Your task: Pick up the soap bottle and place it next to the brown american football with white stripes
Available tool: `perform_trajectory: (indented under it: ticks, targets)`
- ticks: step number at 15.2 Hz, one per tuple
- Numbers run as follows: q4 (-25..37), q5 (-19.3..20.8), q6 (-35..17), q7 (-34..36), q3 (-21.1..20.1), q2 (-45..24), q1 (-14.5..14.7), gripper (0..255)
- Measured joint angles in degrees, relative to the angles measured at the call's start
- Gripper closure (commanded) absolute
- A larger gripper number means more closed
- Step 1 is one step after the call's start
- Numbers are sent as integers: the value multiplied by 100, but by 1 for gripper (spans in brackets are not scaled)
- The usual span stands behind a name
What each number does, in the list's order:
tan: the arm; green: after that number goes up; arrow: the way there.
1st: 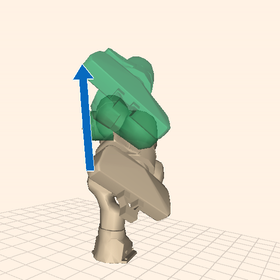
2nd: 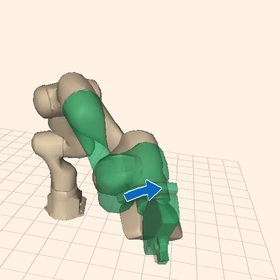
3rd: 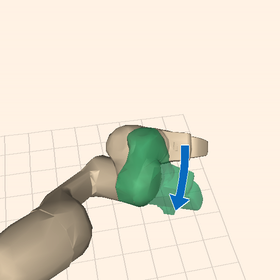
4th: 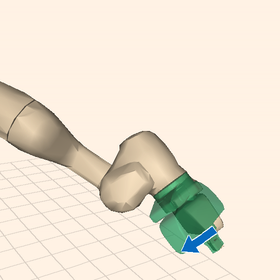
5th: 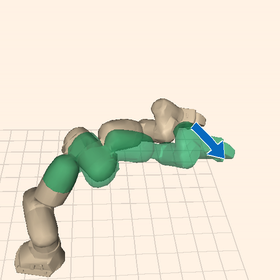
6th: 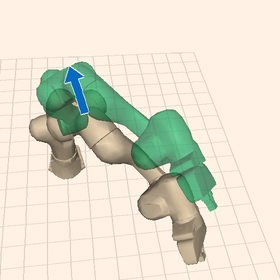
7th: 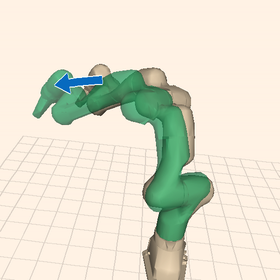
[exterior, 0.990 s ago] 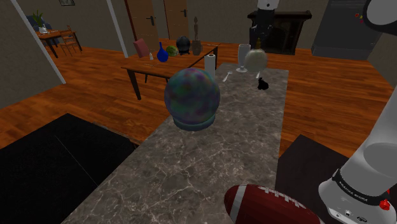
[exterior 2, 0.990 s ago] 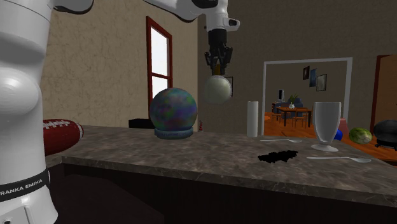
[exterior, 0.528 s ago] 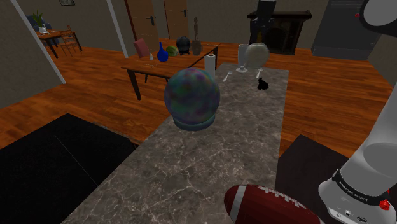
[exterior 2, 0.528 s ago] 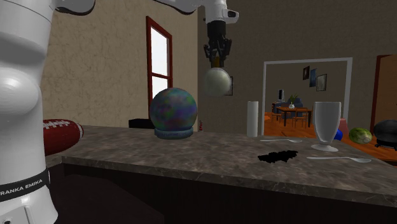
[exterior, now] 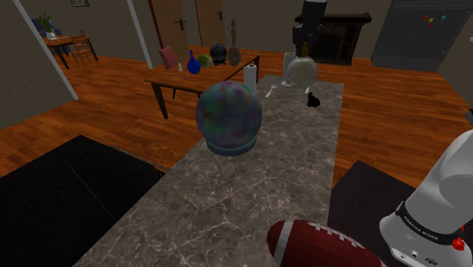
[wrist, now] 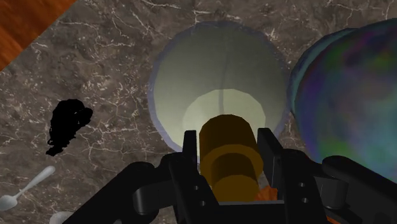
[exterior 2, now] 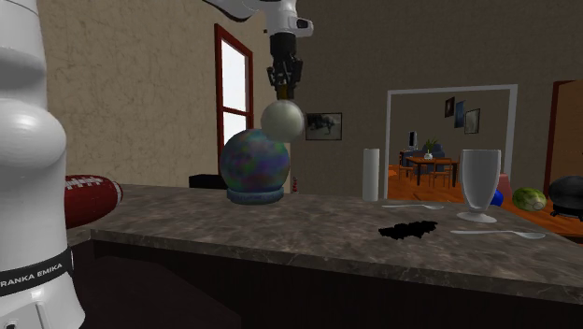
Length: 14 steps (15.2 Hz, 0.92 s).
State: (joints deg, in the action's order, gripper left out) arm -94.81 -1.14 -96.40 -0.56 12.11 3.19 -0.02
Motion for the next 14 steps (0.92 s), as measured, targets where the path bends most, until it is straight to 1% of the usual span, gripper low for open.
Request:
perform_trajectory:
  ticks: [9, 13, 14]
  targets:
    - [-1220, 158, -180, 1210, -709, 1063, 479, 255]
    - [-1440, 131, -116, 1720, -1042, 1348, 662, 255]
    - [-1579, 115, -156, 1877, -1148, 1448, 720, 255]
